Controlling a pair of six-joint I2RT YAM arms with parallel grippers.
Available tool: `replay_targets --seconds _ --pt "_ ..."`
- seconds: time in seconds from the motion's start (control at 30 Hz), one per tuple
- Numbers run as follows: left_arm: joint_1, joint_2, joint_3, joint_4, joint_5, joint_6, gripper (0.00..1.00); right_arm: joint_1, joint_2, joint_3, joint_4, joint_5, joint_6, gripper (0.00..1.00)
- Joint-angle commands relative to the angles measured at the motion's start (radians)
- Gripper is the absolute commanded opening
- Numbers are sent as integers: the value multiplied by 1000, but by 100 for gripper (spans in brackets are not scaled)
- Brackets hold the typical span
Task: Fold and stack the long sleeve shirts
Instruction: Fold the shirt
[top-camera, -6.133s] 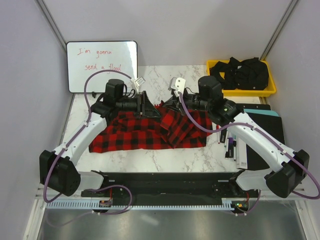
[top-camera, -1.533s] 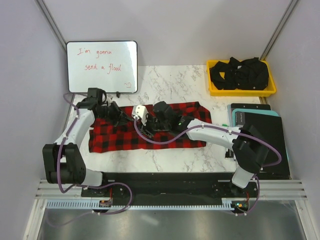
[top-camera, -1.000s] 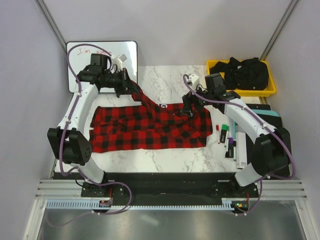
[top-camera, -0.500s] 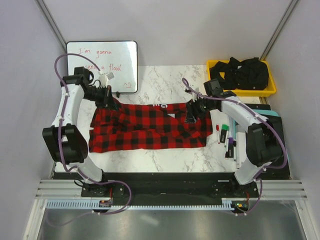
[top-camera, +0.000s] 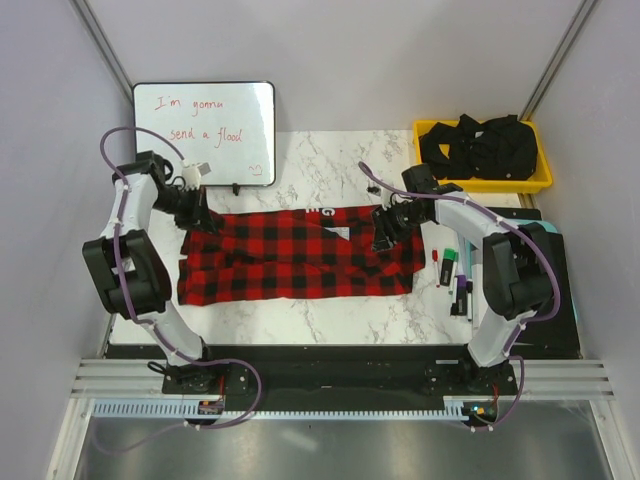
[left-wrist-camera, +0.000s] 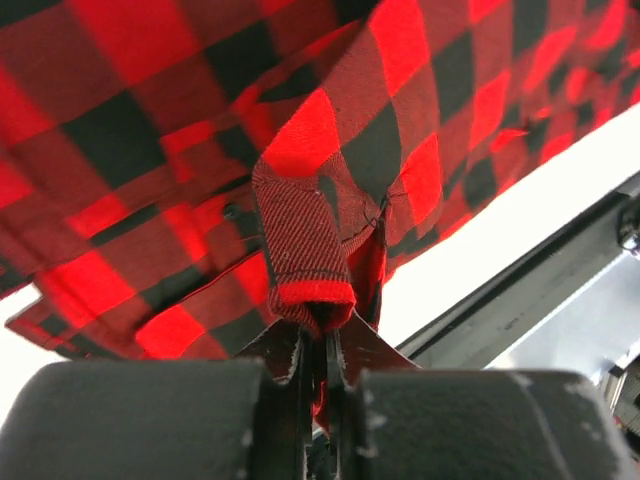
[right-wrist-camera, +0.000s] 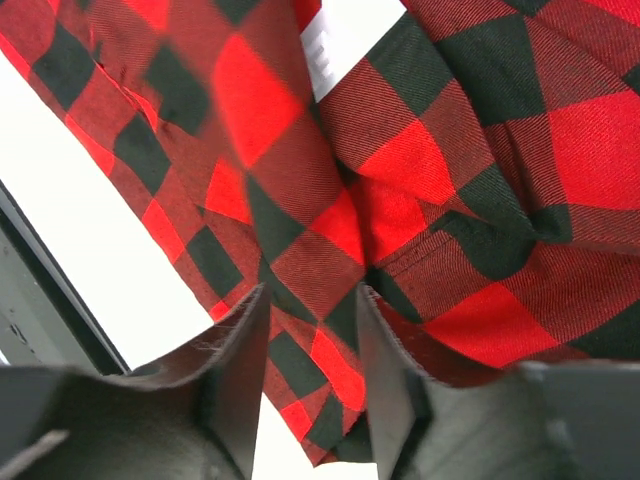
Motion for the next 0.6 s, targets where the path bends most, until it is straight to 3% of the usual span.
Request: replay_targets --seconds 0.0,0.03,0.1,0.13,0.23,0.4,0.57 --pt "18 5 -47 57 -57 41 14 9 13 2 -5 23 -15 42" --pt "18 8 -64 64 -65 40 24 11 13 4 -5 27 -15 39" --pt "20 8 -79 92 -80 33 33 12 12 4 -6 46 -12 37" --pt "23 4 -90 100 -94 32 43 18 9 5 -5 52 -12 37" --pt "60 -25 -87 137 -71 43 58 38 -11 2 -5 85 -9 36" --pt "78 -96 -85 152 12 168 64 104 -19 -9 -37 192 -23 34" --pt "44 -99 -144 183 -54 314 61 146 125 77 -86 288 -40 34"
